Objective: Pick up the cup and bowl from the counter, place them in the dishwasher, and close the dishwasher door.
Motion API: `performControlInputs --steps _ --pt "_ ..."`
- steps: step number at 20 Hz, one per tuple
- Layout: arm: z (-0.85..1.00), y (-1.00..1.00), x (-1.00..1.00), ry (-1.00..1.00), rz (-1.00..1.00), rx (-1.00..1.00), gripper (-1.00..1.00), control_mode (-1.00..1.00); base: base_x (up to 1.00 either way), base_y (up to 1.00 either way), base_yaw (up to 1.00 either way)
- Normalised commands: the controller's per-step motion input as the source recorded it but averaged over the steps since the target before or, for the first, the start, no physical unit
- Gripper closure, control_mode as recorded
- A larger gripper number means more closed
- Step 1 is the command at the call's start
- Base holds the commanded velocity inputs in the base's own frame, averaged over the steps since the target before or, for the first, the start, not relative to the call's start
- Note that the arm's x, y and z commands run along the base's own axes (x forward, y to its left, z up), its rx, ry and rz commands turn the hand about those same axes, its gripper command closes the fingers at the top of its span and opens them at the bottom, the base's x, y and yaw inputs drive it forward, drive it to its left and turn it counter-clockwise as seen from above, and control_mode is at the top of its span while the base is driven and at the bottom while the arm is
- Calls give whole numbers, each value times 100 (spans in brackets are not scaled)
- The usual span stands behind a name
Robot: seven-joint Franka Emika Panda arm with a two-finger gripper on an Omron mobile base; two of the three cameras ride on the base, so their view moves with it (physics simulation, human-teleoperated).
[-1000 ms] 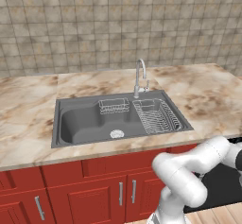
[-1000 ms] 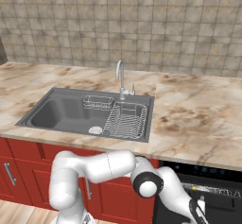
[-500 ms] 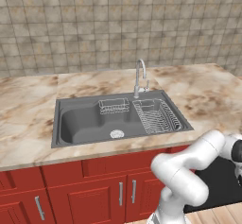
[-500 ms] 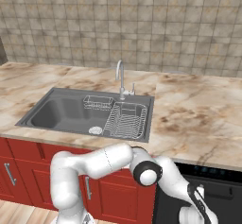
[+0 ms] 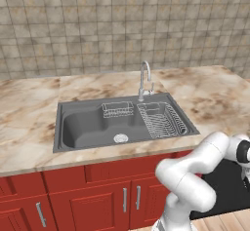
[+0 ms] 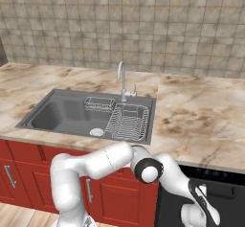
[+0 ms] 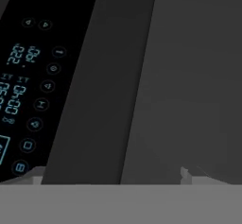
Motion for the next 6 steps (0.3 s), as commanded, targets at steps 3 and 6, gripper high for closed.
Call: performControlInputs --steps 3,6 --pt "-28 -17 78 0 0 0 -100 -100 0 0 0" --pt "-32 -17 83 0 0 0 -100 -100 0 0 0"
